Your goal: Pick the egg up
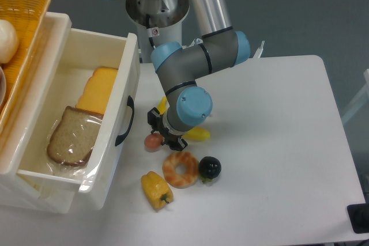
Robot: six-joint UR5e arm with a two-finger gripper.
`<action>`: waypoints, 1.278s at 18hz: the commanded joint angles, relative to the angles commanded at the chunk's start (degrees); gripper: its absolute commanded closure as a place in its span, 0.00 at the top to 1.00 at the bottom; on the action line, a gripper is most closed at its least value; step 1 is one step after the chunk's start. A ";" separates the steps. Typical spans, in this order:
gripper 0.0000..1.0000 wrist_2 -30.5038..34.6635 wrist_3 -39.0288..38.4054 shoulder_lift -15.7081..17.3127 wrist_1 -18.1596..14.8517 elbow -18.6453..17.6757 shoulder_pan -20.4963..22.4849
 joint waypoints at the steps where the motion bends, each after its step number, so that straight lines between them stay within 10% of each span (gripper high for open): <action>1: 0.41 0.00 0.00 0.00 0.00 0.00 0.00; 5: 1.00 0.00 -0.17 -0.26 0.17 1.23 0.00; 23: 1.00 -5.45 2.64 -3.25 1.14 8.26 -3.60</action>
